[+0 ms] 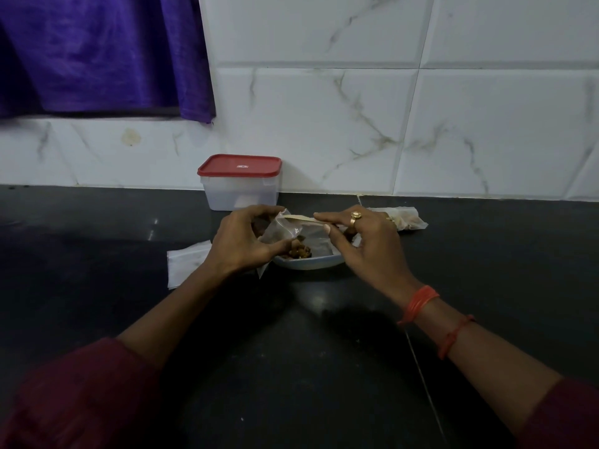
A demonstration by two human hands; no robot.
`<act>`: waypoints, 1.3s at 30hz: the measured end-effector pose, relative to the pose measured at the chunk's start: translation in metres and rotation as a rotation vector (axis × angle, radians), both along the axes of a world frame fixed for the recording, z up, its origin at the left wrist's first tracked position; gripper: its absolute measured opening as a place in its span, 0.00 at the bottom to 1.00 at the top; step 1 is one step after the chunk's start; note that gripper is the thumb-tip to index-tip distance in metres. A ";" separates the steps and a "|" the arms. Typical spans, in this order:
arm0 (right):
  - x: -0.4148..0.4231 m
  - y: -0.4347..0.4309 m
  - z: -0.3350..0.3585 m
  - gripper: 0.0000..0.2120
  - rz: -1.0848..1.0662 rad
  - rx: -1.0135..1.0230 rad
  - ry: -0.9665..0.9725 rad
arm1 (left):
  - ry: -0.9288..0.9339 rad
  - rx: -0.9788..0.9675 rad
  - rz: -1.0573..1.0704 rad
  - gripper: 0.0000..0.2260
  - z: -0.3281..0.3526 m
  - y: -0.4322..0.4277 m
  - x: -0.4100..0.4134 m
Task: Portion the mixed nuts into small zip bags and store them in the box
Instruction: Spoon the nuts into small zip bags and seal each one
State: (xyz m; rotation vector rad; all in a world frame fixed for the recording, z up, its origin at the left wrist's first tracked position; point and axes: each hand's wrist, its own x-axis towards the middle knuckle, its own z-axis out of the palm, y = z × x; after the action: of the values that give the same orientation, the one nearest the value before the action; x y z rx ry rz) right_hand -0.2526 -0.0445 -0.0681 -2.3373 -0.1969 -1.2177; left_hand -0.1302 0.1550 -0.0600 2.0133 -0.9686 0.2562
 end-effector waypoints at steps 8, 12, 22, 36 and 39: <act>0.000 -0.006 0.003 0.11 -0.052 0.343 -0.008 | 0.196 -0.280 0.130 0.30 0.000 0.001 0.008; 0.001 -0.011 -0.002 0.11 -0.167 0.269 0.044 | 0.254 -0.386 0.134 0.31 0.003 0.002 0.006; 0.002 -0.009 -0.013 0.15 -0.335 -0.363 0.152 | 0.181 -0.288 0.100 0.30 0.002 0.000 0.006; 0.002 -0.011 -0.005 0.08 -0.419 -0.497 0.152 | 0.179 -0.273 0.116 0.30 -0.001 -0.001 0.006; 0.004 -0.010 -0.007 0.08 -0.405 -0.471 0.141 | 0.185 -0.273 0.116 0.30 -0.002 0.000 0.007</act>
State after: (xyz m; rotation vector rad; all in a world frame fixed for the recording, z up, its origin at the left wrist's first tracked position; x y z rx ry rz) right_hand -0.2490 -0.0545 -0.0756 -2.9696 0.0512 -1.2874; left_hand -0.1232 0.1548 -0.0618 1.8085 -0.6642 0.2463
